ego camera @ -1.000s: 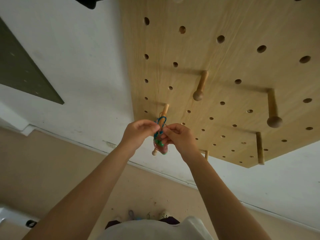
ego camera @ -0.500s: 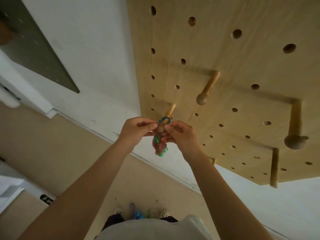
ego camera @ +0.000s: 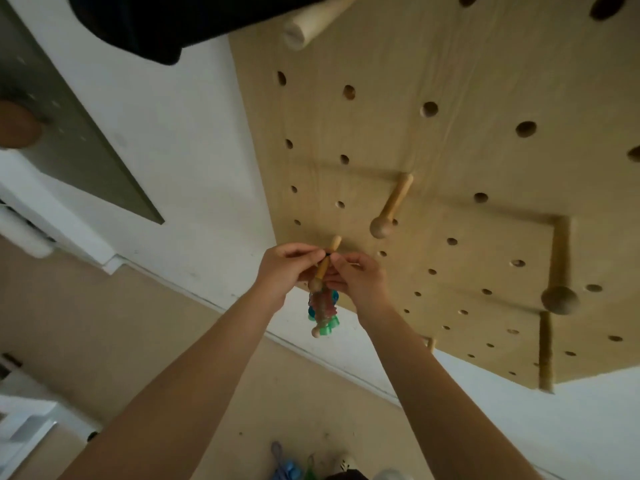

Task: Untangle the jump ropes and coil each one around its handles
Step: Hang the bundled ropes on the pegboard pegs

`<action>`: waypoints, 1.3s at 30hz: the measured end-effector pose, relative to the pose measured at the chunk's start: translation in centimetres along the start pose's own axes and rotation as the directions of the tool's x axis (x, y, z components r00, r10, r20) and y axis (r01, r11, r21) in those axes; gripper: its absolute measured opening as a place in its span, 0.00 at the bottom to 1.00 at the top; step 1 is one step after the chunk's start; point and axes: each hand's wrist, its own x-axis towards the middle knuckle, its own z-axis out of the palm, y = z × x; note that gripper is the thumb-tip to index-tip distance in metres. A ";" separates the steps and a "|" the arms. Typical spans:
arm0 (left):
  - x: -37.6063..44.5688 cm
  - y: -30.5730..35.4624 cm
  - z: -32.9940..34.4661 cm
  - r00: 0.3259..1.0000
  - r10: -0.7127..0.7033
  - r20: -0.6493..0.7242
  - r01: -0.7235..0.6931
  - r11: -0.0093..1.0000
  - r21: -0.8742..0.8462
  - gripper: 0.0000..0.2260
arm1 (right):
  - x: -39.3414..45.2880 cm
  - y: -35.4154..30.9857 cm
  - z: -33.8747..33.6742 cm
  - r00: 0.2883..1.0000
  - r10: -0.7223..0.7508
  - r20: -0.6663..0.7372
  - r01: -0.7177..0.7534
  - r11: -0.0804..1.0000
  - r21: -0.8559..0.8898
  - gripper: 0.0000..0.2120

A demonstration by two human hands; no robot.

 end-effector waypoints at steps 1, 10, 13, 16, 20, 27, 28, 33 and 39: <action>-0.3 0.1 -0.1 1.000 0.002 0.016 -0.002 1.000 -0.020 0.06 | -0.2 0.0 0.2 1.000 0.004 -0.015 -0.004 1.000 0.003 0.11; -5.6 -3.5 -5.8 0.987 0.113 0.110 -0.134 0.971 0.199 0.04 | -10.4 4.4 0.2 0.971 -0.156 -0.182 0.076 0.920 -0.383 0.11; -8.6 -9.6 -9.5 0.979 0.063 0.193 -0.129 0.926 0.354 0.07 | -15.3 10.9 0.7 0.960 -0.084 -0.269 -0.048 0.893 -0.447 0.09; -12.6 -16.3 -12.6 0.962 -0.078 0.261 -0.039 0.909 0.415 0.07 | -19.8 17.4 0.8 0.961 0.034 -0.275 -0.166 0.864 -0.476 0.09; -17.5 -22.2 -14.6 0.927 -0.184 0.327 0.042 0.916 0.398 0.04 | -24.4 22.4 0.8 0.955 0.070 -0.289 -0.196 0.881 -0.432 0.10; -17.5 -34.7 -15.0 0.928 -0.194 0.319 0.038 0.899 0.437 0.09 | -22.8 35.3 -2.5 0.976 0.078 -0.203 -0.152 0.911 -0.383 0.13; -16.4 -38.6 -15.1 0.934 -0.200 0.297 0.046 0.890 0.454 0.10 | -21.3 39.5 -3.3 0.976 0.088 -0.198 -0.161 0.906 -0.390 0.12; -10.2 -64.4 -15.0 0.936 -0.256 0.241 0.072 0.811 0.580 0.18 | -13.1 65.7 -7.1 0.962 0.166 -0.216 -0.241 0.888 -0.392 0.04; -2.2 -91.8 -16.6 0.930 -0.229 0.286 -0.075 0.645 0.760 0.45 | -4.6 91.6 -10.0 0.902 0.304 -0.308 -0.414 0.811 -0.412 0.29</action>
